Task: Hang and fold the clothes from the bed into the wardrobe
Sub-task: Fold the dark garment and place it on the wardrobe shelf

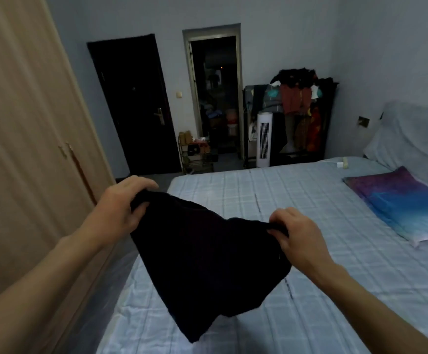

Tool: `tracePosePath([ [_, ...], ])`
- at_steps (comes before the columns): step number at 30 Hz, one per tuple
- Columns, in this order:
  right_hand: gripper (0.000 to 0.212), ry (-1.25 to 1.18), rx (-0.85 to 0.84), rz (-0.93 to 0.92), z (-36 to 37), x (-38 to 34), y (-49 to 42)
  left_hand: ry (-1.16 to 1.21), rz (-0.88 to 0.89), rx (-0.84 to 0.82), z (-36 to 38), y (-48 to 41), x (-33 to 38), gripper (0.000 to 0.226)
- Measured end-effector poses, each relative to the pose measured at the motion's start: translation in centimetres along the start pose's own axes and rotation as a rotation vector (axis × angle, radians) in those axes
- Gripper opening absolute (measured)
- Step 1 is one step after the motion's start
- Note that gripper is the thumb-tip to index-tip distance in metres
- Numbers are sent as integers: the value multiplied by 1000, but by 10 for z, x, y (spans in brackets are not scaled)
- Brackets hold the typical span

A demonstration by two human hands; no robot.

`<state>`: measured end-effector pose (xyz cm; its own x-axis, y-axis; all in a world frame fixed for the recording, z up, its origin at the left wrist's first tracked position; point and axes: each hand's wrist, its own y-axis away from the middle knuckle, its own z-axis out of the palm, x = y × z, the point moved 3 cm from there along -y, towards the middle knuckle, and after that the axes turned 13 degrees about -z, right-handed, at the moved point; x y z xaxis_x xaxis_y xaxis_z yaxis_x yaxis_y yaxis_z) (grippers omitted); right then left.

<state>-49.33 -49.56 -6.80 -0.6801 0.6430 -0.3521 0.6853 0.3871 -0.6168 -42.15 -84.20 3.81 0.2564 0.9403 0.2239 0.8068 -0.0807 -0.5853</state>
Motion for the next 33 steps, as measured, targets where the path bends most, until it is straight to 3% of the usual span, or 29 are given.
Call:
tracePosePath([
  [4, 9, 145, -1, -63, -19, -29, -30, -74, 24, -13, -13, 13, -19, 29],
  [12, 20, 293, 104, -196, -74, -89, -78, -54, 14, 192, -69, -7, -38, 20],
  [20, 26, 383, 277, -382, -147, -145, -110, -77, 137, 445, -149, -51, -27, 16],
  [26, 32, 430, 357, -397, -185, -158, -107, -5, 183, 604, -177, -56, -5, 13],
  [29, 27, 433, 313, -353, -188, -150, -101, 27, 205, 590, -177, -54, 9, 14],
  [33, 18, 366, 331, -309, -190, -134, -85, 70, 210, 403, -173, -53, 8, 19],
])
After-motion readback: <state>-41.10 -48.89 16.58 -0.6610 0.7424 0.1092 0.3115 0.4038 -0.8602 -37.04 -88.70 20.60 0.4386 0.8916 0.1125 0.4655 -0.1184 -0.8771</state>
